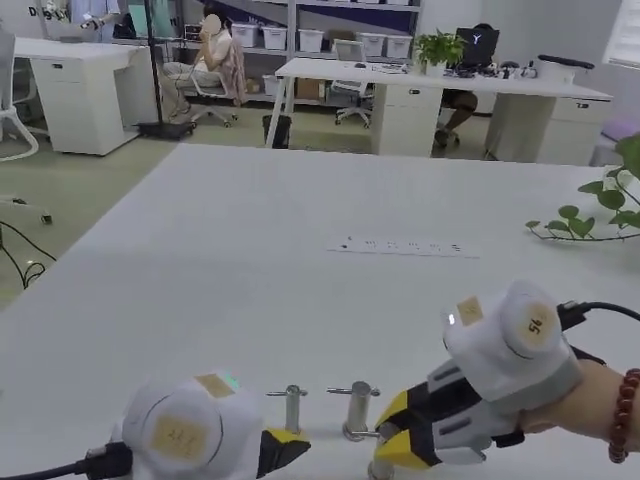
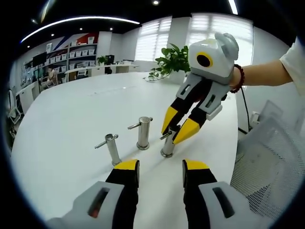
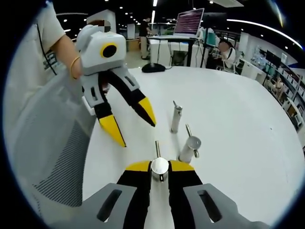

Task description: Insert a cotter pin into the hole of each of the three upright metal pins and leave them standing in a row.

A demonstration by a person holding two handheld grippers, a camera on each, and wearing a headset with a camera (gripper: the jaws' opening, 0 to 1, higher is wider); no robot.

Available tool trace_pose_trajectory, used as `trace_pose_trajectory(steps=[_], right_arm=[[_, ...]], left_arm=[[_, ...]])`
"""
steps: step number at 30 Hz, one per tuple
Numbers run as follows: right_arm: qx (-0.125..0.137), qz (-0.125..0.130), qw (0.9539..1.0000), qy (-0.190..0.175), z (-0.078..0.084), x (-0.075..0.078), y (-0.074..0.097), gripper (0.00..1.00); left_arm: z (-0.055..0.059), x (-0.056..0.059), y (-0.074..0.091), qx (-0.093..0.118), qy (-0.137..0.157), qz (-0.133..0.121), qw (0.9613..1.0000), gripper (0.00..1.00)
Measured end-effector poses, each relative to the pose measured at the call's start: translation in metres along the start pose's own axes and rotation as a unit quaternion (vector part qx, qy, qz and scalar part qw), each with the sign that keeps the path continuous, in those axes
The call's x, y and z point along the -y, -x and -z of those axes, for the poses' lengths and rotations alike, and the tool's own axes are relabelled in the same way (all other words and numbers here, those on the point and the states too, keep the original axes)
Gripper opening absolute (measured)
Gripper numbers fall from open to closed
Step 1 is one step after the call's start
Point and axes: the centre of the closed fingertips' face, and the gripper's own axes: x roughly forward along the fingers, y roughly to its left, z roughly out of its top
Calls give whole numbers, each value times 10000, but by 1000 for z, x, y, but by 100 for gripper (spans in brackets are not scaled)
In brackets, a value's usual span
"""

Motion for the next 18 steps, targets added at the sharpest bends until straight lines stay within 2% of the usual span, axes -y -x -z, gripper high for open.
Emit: trace_pose_trajectory(steps=[8, 14, 18], right_arm=[[23, 33, 10000, 69, 3, 9, 11, 13], [-22, 91, 9999, 96, 10, 18, 17, 13], [-48, 153, 9998, 67, 16, 27, 21, 13]], left_arm=[[-11, -5, 14, 229, -66, -39, 9997, 42], [-13, -8, 21, 278, -92, -106, 9995, 46], [-17, -12, 27, 404, 31, -179, 9990, 48]])
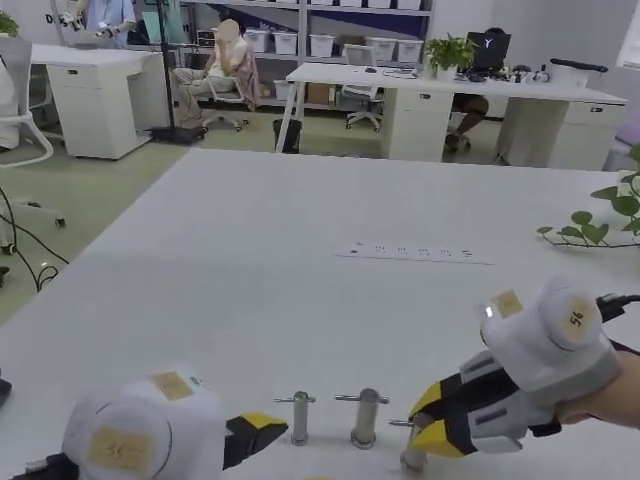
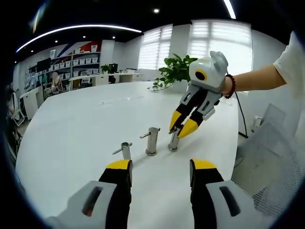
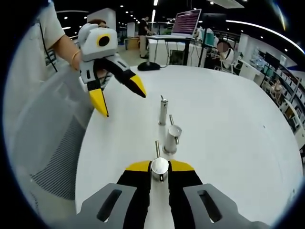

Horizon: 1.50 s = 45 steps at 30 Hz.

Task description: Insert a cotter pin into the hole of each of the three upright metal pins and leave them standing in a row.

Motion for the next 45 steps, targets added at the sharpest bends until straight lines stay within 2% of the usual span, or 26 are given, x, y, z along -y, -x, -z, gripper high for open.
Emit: trace_pose_trajectory(steps=[3, 8, 16, 25, 30, 38, 45], right_arm=[[-10, 41, 10000, -8, 3, 6, 3, 13], [-15, 106, 9999, -24, 7, 14, 7, 13], [-44, 70, 10000, 4, 13, 23, 6, 13], [-19, -11, 10000, 58, 11, 28, 4, 13], [1, -154, 9998, 86, 11, 28, 3, 14], [-5, -254, 9995, 198, 11, 28, 2, 14], [119, -292, 9995, 52, 11, 28, 2, 15]], left_arm=[[-1, -1, 4, 35, 92, -4, 10000, 49], [-4, -3, 9, 100, 74, -47, 9999, 52], [-6, -4, 18, 133, 33, -72, 9999, 59], [-6, -6, 28, 176, -41, -91, 9998, 67], [-8, -6, 30, 185, -130, -73, 9997, 71], [-5, -4, 31, 138, -178, -23, 9997, 72], [-4, -5, 30, 97, -183, -12, 9998, 74]])
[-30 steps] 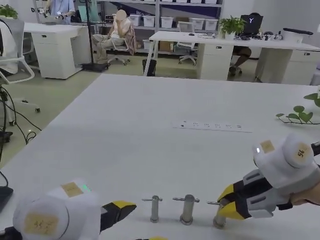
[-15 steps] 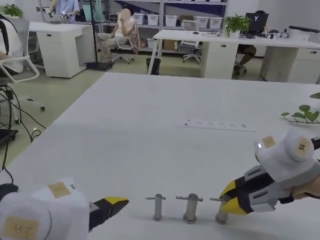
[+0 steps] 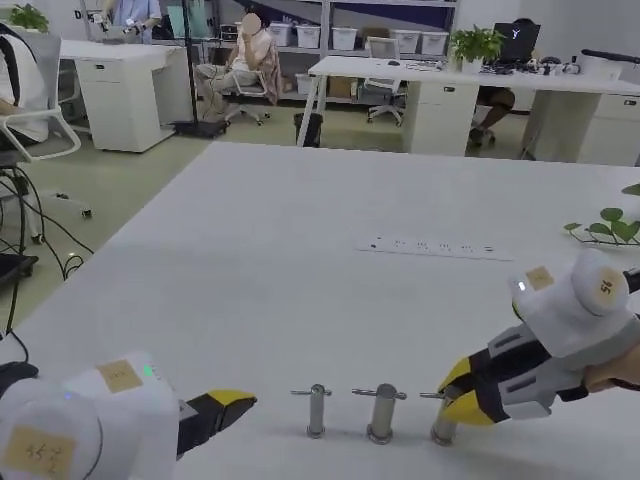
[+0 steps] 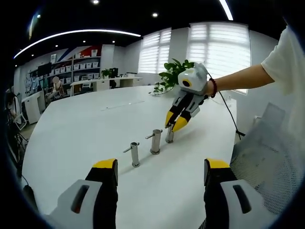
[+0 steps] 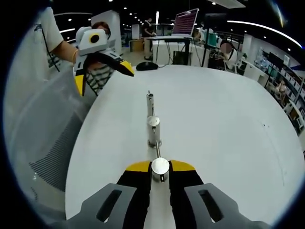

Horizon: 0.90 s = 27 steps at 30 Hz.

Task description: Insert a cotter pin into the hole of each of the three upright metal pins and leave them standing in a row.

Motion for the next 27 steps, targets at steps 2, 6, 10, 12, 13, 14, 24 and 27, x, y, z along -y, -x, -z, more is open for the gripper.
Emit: trace_pose_trajectory(steps=[2, 6, 10, 12, 13, 14, 24, 27], right_arm=[[4, -20, 10000, -40, 1, 0, -1, 15], [-11, 6, 9999, -105, 4, -1, -2, 17], [72, 123, 9993, -337, 3, -5, -1, 21], [175, 253, 9983, -489, 1, -5, 2, 25], [249, 316, 9977, -541, -1, -5, 4, 26], [328, 415, 9955, -780, -2, -6, 6, 27], [515, 1052, 9769, -1789, -3, -17, 27, 50], [656, 1302, 9697, -1961, -5, -21, 37, 54]], left_arm=[[0, -2, 0, -12, 39, -5, 10000, 74], [0, -4, 2, -45, 20, -51, 10000, 76], [-1, -6, 4, -44, 12, -70, 10000, 77], [-1, -7, 5, -75, -12, -99, 9999, 77], [-2, -7, 5, -71, -12, -108, 9999, 77], [-2, -8, 5, -70, 12, -118, 9999, 78], [-6, -9, 9, -74, 106, -185, 9997, 81], [-6, -9, 12, -83, 145, -217, 9996, 81]])
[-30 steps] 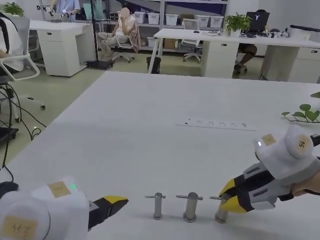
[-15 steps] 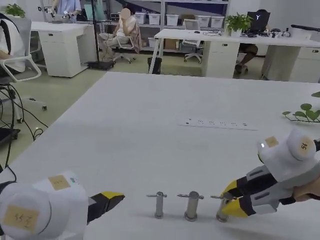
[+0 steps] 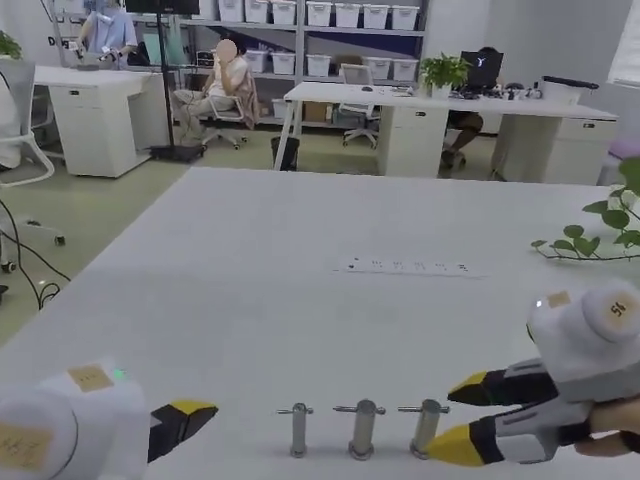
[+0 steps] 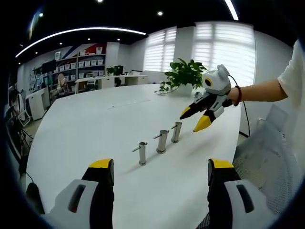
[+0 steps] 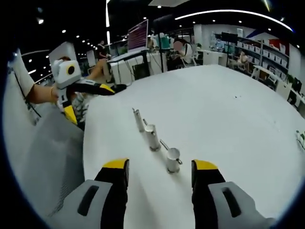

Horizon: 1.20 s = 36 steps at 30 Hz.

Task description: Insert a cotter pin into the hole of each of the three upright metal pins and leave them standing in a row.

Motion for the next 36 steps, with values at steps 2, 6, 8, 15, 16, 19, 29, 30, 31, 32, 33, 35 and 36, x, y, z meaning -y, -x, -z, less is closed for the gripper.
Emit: trace_pose_trajectory(steps=[2, 6, 8, 15, 16, 19, 29, 30, 31, 32, 33, 35, 36], right_arm=[[102, 108, 9999, -53, -1, -3, 7, 56], [265, 282, 9984, -414, -3, -10, 20, 60], [337, 348, 9982, -350, -4, -16, 27, 62], [434, 577, 9956, -604, 5, -31, 37, 68], [483, 616, 9944, -707, 6, -33, 37, 69], [436, 765, 9932, -766, 14, -37, 39, 72], [465, 901, 9904, -935, 29, -48, 39, 79], [466, 891, 9902, -966, 30, -49, 39, 79], [493, 895, 9897, -1001, 30, -50, 40, 79], [517, 897, 9896, -999, 30, -51, 40, 80], [544, 904, 9893, -1005, 29, -52, 40, 80], [589, 949, 9885, -1017, 28, -52, 42, 81], [628, 983, 9882, -990, 28, -52, 43, 81]], left_arm=[[0, -1, 1, -8, 25, -55, 10000, 81], [0, -3, 3, -25, 76, -118, 9999, 81], [0, -2, 4, -26, 101, -125, 9999, 80], [0, 0, 10, -25, 209, -172, 9996, 82], [1, 0, 11, -62, 203, -212, 9996, 82], [1, 0, 13, -7, 318, -242, 9992, 81], [9, -2, 15, -180, 240, -384, 9988, 85], [10, -2, 16, -202, 230, -391, 9988, 85], [11, -1, 17, -197, 195, -409, 9988, 85], [11, 0, 18, -193, 179, -419, 9988, 85], [11, 0, 18, -197, 176, -419, 9988, 85], [10, 0, 19, -158, 180, -431, 9988, 86], [10, 0, 19, -151, 208, -428, 9988, 86]])
